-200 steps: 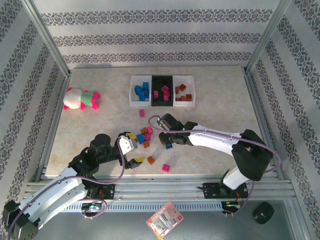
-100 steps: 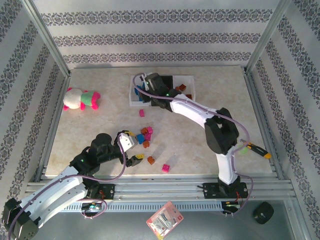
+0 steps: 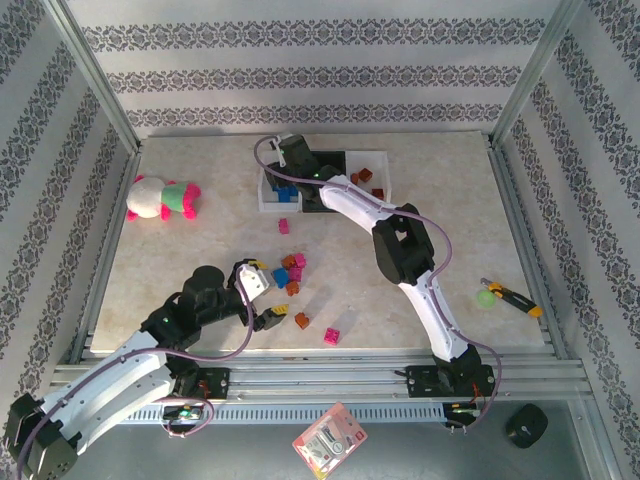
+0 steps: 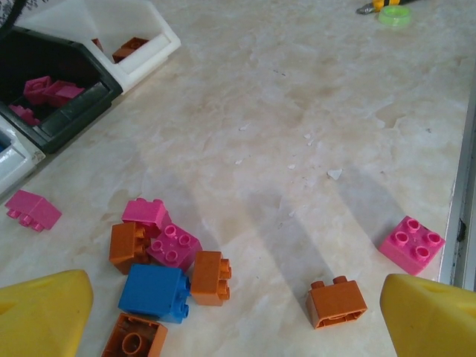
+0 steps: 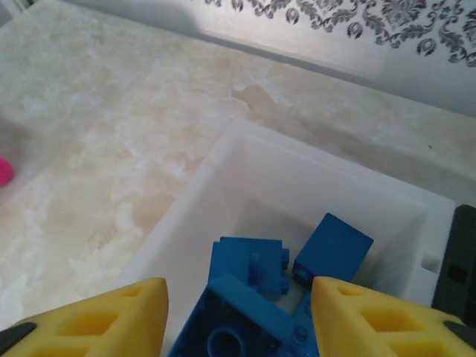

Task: Sort the legos into containers by color
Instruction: Place the lego in the container.

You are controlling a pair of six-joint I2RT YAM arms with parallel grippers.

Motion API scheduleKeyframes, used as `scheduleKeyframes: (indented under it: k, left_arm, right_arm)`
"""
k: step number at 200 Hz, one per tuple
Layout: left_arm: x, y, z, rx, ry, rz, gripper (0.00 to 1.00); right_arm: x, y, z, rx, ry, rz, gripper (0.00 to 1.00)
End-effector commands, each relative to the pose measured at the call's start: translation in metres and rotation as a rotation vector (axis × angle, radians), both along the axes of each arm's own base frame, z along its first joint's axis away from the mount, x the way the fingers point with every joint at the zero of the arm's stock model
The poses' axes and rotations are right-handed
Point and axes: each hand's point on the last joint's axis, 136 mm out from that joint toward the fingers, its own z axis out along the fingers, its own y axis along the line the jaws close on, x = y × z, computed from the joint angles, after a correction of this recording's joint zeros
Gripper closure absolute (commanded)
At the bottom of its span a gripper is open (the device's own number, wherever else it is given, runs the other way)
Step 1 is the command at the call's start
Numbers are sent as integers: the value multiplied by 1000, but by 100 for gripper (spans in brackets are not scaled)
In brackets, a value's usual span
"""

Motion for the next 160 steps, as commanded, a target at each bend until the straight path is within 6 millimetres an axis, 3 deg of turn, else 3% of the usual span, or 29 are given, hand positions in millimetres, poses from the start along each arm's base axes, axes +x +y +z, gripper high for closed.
scheduleKeyframes:
  k: [1, 15, 49, 116, 139, 160]
  left_arm:
    - [2, -6, 9, -15, -28, -21, 1]
    - [1, -9, 9, -16, -18, -36, 1]
    - [-2, -11, 7, -5, -26, -70, 1]
    - [-12, -15, 3, 3, -31, -139, 1]
    - [-13, -16, 2, 5, -31, -151, 1]
    - [-13, -15, 1, 15, -39, -157, 1]
  right_arm:
    - [-5, -4, 60, 43, -73, 24, 37]
    - [-19, -10, 76, 52, -83, 45, 32]
    - [-82, -38, 80, 33, -61, 137, 27]
    - [-267, -106, 18, -151, 127, 421, 24]
    - [-324, -121, 3, -182, 192, 480, 23]
    - [-362, -130, -5, -193, 218, 512, 23]
